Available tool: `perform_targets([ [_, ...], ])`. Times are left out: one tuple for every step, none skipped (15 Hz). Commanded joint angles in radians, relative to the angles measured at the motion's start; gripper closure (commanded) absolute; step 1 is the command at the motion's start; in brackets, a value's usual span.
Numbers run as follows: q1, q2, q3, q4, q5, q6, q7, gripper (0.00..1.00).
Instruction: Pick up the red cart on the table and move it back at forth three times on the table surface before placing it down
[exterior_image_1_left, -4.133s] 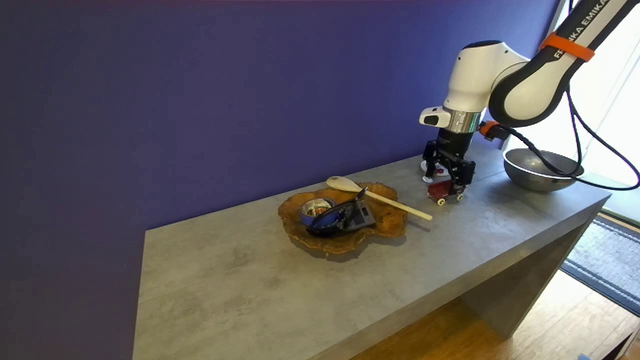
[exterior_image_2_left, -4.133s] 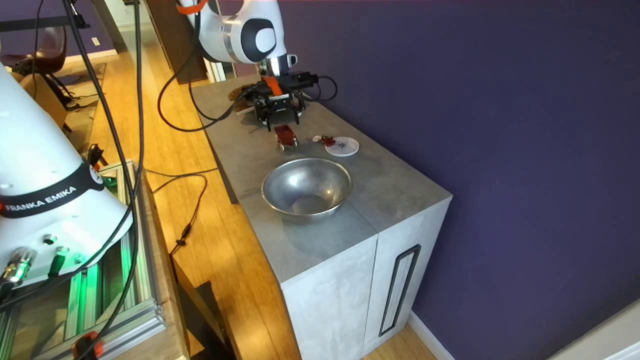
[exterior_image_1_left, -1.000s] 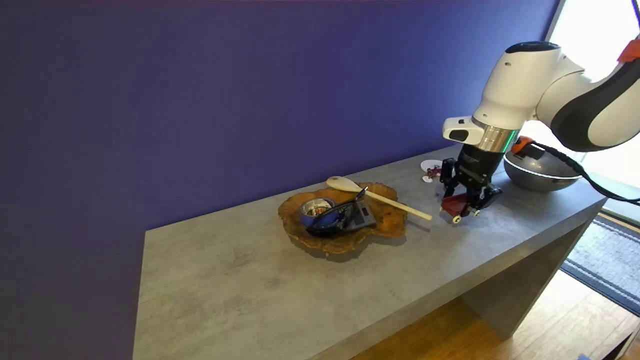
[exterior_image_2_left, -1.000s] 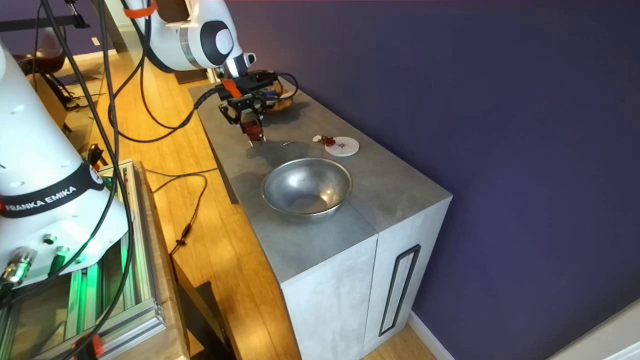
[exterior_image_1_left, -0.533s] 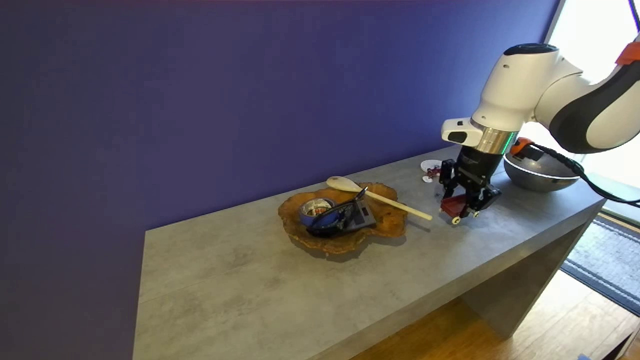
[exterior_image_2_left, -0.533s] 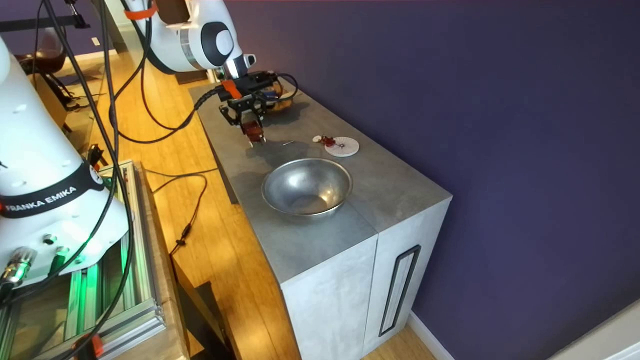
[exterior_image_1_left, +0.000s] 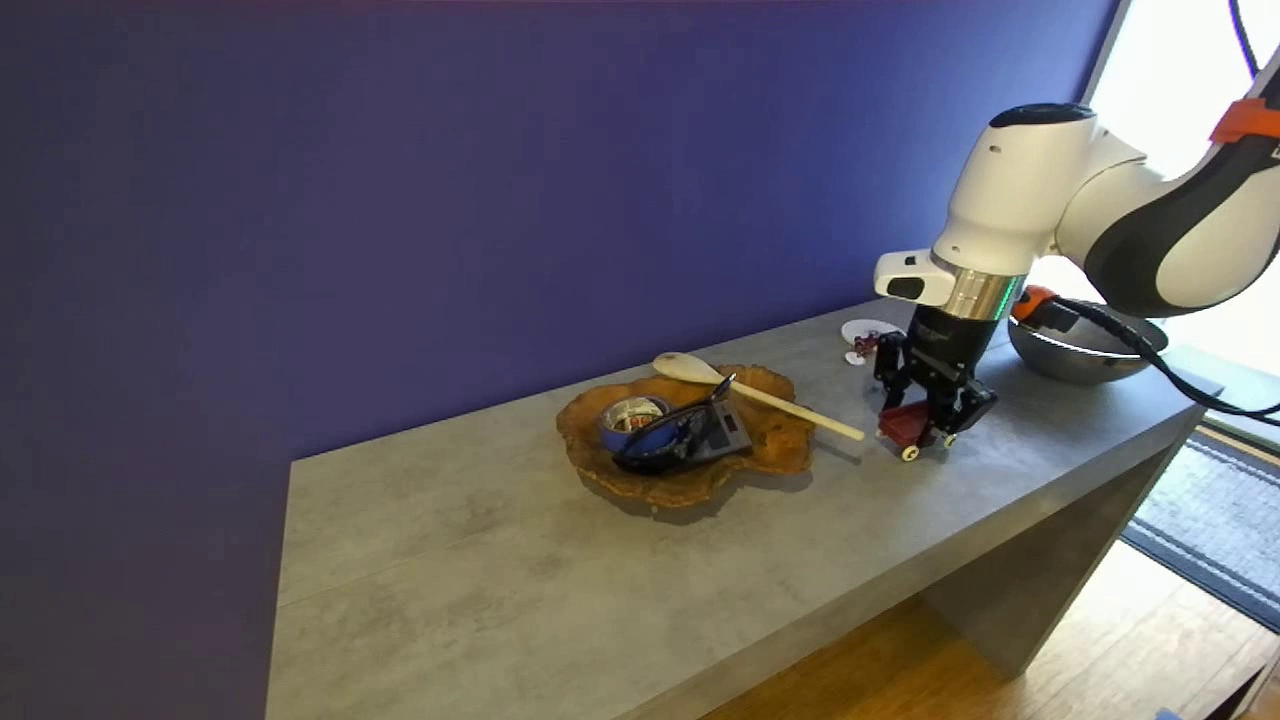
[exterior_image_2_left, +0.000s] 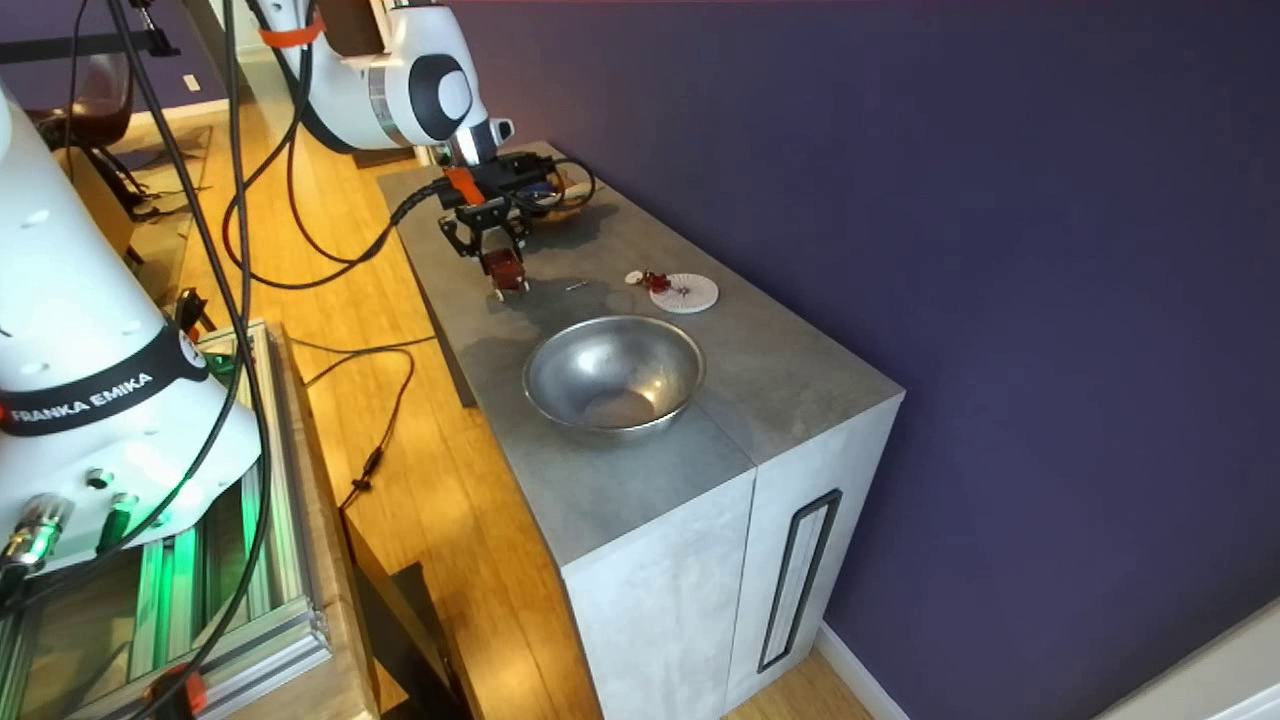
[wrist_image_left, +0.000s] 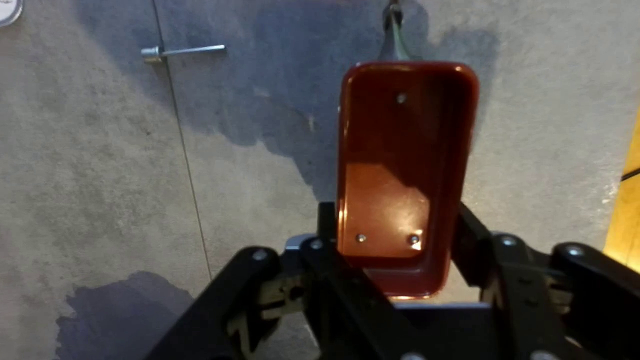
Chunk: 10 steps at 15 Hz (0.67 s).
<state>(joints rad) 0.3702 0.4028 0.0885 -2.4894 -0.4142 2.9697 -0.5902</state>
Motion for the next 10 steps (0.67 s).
perform_targets([
  [0.030, 0.027, -0.018, 0.034, -0.014, -0.006, 0.015, 0.69],
  [0.028, 0.038, -0.012, 0.042, -0.010, 0.002, 0.011, 0.69],
  [0.037, 0.052, -0.014, 0.056, -0.013, 0.005, 0.010, 0.69],
  [0.041, 0.062, -0.012, 0.067, -0.012, -0.002, 0.009, 0.69],
  [0.045, 0.073, -0.016, 0.077, -0.013, -0.003, 0.007, 0.69],
  [0.055, 0.080, -0.031, 0.082, -0.020, -0.007, 0.014, 0.69],
  [0.055, 0.085, -0.036, 0.083, -0.020, -0.004, 0.011, 0.69],
  [0.052, 0.089, -0.043, 0.082, -0.020, -0.004, 0.005, 0.69],
  [0.007, 0.097, -0.020, 0.085, -0.069, -0.008, 0.031, 0.69],
  [-0.002, 0.100, -0.022, 0.085, -0.079, -0.008, 0.023, 0.69],
])
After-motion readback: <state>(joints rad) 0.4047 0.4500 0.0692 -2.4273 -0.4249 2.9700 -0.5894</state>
